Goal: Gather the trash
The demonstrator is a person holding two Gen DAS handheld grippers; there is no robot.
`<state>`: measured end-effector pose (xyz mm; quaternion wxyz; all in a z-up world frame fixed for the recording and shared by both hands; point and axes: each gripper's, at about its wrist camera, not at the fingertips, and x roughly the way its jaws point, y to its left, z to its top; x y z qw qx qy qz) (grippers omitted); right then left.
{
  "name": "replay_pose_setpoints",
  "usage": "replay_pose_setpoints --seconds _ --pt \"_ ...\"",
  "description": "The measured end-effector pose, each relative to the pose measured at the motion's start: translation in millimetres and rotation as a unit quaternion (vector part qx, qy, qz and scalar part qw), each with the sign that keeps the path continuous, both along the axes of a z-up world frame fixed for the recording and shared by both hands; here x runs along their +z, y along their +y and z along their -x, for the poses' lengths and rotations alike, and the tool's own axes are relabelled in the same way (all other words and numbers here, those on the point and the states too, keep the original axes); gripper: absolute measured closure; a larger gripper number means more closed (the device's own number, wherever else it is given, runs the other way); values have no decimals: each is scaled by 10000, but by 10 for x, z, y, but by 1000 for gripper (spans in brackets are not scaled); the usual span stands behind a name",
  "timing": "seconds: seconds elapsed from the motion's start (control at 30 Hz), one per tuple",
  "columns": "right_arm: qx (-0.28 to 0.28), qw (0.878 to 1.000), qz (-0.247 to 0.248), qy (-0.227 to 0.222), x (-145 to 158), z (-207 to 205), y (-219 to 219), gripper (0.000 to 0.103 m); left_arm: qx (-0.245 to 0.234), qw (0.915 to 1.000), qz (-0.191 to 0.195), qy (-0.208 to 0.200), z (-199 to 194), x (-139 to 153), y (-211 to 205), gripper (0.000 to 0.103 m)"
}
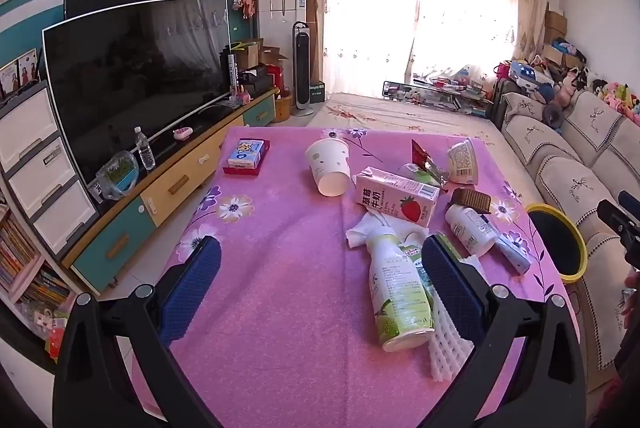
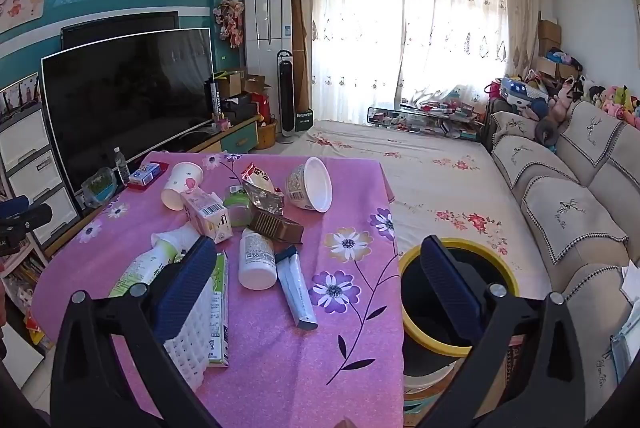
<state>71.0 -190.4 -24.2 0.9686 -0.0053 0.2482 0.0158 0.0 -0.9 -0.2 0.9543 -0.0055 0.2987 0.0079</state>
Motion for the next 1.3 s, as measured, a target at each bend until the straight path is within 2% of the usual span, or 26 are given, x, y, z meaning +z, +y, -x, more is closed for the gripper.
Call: replay_pose_setpoints --seconds 0.17,0.8,1.3 --pt "-10 10000 -48 24 -9 -15 -6 6 -18 10000 81 16 18 20 27 4" --pt "-9 9999 -123 63 -74 -63 8 6 -131 9998 -100 79 -11 6 -63 4" --pt "17 9998 -164 103 -110 -89 -6 6 -142 9998 -96 115 -41 -32 -63 4"
